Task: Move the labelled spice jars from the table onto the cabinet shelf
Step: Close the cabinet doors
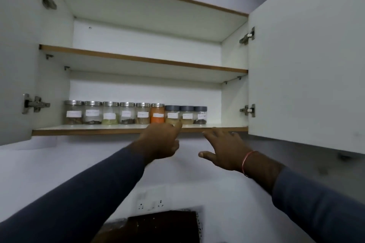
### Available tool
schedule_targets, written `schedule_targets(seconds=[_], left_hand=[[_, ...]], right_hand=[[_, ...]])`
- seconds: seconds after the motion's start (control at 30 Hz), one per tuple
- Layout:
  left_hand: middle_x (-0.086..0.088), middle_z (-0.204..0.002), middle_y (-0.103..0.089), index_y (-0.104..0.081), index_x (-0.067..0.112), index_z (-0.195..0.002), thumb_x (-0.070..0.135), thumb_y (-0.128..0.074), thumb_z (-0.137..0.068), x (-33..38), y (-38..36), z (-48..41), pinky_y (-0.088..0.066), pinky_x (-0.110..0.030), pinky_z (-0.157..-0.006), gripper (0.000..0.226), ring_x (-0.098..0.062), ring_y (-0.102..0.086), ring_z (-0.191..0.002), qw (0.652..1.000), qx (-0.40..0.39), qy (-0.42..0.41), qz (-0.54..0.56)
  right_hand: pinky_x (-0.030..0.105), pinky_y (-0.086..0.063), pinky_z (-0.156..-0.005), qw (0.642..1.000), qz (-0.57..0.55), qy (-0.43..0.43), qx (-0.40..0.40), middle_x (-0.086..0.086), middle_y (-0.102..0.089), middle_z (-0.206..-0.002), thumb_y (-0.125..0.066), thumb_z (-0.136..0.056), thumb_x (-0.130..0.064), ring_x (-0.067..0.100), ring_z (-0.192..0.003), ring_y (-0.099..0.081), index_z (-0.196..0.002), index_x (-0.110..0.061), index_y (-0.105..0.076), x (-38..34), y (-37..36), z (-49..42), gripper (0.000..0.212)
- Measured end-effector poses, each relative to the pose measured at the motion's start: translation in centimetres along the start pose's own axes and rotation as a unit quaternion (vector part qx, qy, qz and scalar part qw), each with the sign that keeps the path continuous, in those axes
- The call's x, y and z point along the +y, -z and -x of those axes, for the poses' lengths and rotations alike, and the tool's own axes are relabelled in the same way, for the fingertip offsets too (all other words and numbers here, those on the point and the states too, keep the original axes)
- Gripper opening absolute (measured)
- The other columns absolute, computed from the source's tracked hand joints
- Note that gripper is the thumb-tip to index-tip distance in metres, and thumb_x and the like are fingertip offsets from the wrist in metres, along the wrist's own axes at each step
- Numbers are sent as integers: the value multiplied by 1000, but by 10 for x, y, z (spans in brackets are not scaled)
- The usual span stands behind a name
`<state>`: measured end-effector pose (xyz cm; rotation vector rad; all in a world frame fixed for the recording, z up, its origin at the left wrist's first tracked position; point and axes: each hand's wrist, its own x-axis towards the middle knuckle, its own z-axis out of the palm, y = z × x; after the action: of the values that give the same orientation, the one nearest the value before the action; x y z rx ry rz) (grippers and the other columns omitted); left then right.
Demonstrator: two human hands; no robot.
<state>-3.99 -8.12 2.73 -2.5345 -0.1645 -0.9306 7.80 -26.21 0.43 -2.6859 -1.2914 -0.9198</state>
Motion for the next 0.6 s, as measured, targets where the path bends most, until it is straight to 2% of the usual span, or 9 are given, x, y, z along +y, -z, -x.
schedule_targets(seconds=[0.13,0.23,0.33,0.43,0.53,0.6], left_hand=[[-7,-114,-64,-47,19,-125,42,-42,-92,30,31,-46,-43,-34,-74,40,-30,-60,-104,1000,19,-18,-6],[-8,-122,-61,-45,19,-128,46,-41,-92,80,47,-91,-47,-38,-84,45,-29,-58,-109,997,26,-55,42],[-8,-127,-56,-41,18,-134,49,-44,-92,133,68,-129,-44,-40,-88,52,-29,-55,-115,991,35,-95,87],[-7,-138,-49,-33,19,-143,52,-43,-93,187,93,-159,-45,-42,-95,61,-28,-50,-123,979,62,-126,148],[-8,-147,-41,-26,20,-148,51,-41,-95,238,111,-175,-43,-44,-101,63,-29,-45,-129,968,86,-153,181],[-9,-150,-37,-23,20,-149,49,-37,-98,269,120,-179,-42,-46,-103,60,-31,-42,-132,961,96,-163,202]], right_hand=[[51,-24,-114,995,17,-41,93,12,-8,-162,-40,-90,-64,30,-143,-27,-152,-30,-11,37,38,25,76],[49,-24,-115,980,29,-93,176,11,-14,-161,-45,-90,-59,27,-145,-24,-151,-29,-18,82,69,54,74],[53,-27,-111,949,70,-145,272,15,-29,-155,-48,-86,-56,30,-143,-29,-147,-23,-34,128,98,84,71],[58,-23,-112,922,96,-221,302,14,-26,-156,-52,-88,-51,30,-146,-21,-145,-23,-37,170,118,111,66],[59,-19,-115,897,72,-319,297,13,-10,-161,-54,-88,-51,31,-149,-6,-149,-25,-27,201,122,132,71],[58,-23,-114,880,25,-367,302,14,-3,-162,-57,-87,-50,32,-149,-7,-153,-26,-8,217,115,141,86]])
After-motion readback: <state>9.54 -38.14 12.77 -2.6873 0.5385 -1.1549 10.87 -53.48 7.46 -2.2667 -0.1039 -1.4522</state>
